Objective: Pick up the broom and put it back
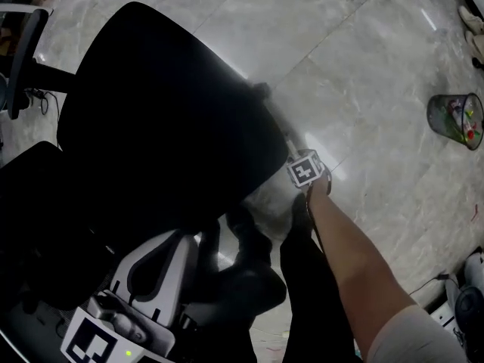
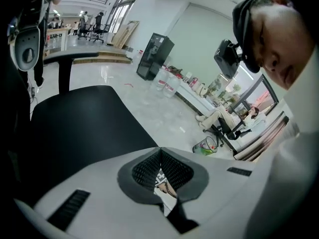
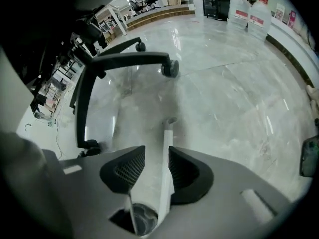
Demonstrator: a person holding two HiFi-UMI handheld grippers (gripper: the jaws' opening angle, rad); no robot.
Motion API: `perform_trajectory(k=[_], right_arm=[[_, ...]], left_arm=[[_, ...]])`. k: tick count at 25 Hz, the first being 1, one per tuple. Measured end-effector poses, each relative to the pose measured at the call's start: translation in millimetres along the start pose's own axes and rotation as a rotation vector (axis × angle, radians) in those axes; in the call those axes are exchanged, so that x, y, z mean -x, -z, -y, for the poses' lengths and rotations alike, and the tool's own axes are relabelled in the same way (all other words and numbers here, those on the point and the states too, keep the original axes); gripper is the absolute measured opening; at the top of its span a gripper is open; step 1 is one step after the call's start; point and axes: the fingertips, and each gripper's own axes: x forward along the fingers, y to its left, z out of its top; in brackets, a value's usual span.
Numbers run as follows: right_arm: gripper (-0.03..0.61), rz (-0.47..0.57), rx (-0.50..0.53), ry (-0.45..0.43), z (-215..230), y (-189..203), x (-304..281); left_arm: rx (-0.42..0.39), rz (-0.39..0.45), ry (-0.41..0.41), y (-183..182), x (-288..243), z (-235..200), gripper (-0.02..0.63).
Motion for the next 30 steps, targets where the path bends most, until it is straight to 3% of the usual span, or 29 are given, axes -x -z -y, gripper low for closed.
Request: perform_trajectory(k=[5,11,16,30], right_arm=[[0.143,-0.029,-0.048,0.036,25,12,-58],[0.143,-0.07,-0.045,0.065,27,10,-82],[0.093,-0.059,-0.012,0.136,32,14,-83],[0.087,-0.007,-0.036,0.123,31,10,-55]], left_arm=[[0.014,-0.038,0.017,-5,-24,-32,0.008],[-0.093,-0.085,-0.002,-6,-68,-58,0.008],[-0.13,-0.127,-0.038,-3,-103,-75,0.008],[-0.178,-0.167,-0.076,13,-135,-88,0.008]])
